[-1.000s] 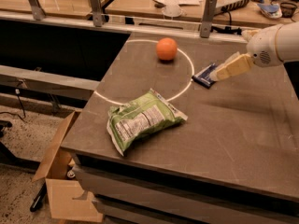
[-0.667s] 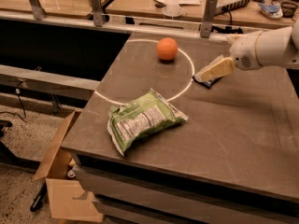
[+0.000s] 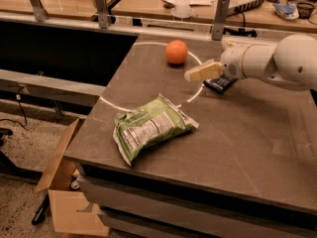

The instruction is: Pick orange

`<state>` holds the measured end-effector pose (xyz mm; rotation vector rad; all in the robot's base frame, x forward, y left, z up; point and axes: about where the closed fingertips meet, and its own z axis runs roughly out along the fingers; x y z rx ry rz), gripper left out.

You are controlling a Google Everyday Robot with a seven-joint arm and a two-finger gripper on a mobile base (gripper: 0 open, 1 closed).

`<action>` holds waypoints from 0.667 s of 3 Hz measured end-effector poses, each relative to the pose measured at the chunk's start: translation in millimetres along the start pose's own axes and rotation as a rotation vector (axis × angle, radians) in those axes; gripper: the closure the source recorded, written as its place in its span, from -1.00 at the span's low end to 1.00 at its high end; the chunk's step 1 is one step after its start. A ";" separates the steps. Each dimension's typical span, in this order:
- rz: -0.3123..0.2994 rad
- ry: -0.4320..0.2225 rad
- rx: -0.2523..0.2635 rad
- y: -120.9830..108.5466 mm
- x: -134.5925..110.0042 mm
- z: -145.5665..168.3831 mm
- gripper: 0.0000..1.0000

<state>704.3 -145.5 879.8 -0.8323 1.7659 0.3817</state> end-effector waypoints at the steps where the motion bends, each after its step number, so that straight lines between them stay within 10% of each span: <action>1: 0.010 -0.031 -0.033 5.8 -6.7 27.9 -1.00; 2: 0.022 -0.055 -0.064 11.5 -5.4 47.7 -1.00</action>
Offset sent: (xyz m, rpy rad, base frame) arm 0.0375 0.0520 -0.0229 0.0999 -0.0037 0.0826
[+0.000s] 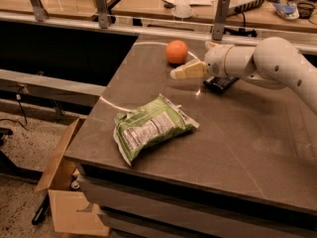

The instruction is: Pick orange

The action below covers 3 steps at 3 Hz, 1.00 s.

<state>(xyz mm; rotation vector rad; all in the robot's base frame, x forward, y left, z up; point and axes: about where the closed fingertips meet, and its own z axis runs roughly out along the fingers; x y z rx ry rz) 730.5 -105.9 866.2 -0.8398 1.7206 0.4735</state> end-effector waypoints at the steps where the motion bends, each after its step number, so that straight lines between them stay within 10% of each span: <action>1: 0.015 -0.016 -0.022 3.5 -0.1 25.1 -1.00; 3: 0.059 -0.046 -0.010 -9.8 -5.8 51.5 -0.93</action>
Offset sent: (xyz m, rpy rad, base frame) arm 0.0370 0.0258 -0.0131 0.0682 0.0162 -0.0121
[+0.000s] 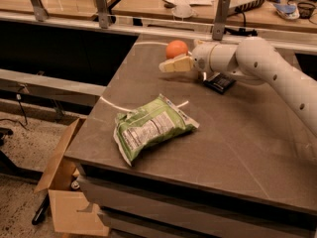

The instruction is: Pick orange

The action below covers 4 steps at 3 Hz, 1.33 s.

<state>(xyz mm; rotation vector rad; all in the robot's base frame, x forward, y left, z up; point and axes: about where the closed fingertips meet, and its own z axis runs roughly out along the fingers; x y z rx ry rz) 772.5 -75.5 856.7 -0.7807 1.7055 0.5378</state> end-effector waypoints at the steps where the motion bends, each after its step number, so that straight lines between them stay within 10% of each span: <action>1: 0.009 -0.004 0.006 -4.9 -1.5 4.8 -0.47; 4: 0.003 -0.106 -0.045 7.7 -43.3 -37.8 1.00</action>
Offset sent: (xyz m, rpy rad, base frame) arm 0.0070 0.0004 0.0051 -0.0172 -0.0008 0.0128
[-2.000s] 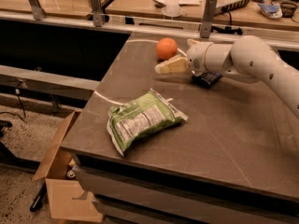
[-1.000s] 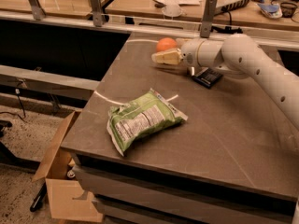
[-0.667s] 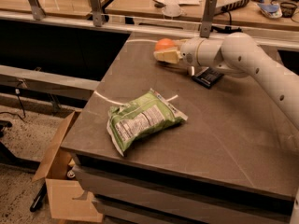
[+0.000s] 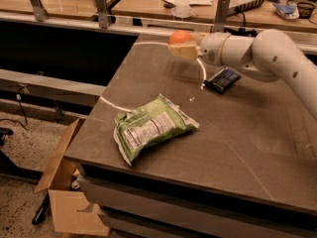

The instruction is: Pick orange

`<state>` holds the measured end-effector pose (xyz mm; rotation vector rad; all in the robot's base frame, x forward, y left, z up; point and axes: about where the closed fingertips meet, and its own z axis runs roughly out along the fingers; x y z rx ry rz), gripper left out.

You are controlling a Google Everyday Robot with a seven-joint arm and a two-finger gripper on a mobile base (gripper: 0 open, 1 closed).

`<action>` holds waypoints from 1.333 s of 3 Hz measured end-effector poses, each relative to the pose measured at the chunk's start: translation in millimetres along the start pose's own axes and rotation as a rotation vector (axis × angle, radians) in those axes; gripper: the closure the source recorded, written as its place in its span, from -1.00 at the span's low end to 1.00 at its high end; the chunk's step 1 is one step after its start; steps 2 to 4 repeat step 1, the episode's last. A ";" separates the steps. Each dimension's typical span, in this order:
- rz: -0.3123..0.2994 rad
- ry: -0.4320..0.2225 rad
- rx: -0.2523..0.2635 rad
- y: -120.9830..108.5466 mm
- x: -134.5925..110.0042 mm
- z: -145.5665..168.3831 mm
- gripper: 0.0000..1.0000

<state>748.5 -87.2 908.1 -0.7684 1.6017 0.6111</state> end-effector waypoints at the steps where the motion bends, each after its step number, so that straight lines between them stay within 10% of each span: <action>1: -0.054 -0.004 -0.062 9.2 -20.0 -24.3 1.00; 4: -0.054 -0.004 -0.062 9.2 -20.0 -24.3 1.00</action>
Offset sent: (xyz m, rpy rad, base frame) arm 0.0000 0.0000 0.0000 0.0000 0.0000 0.0000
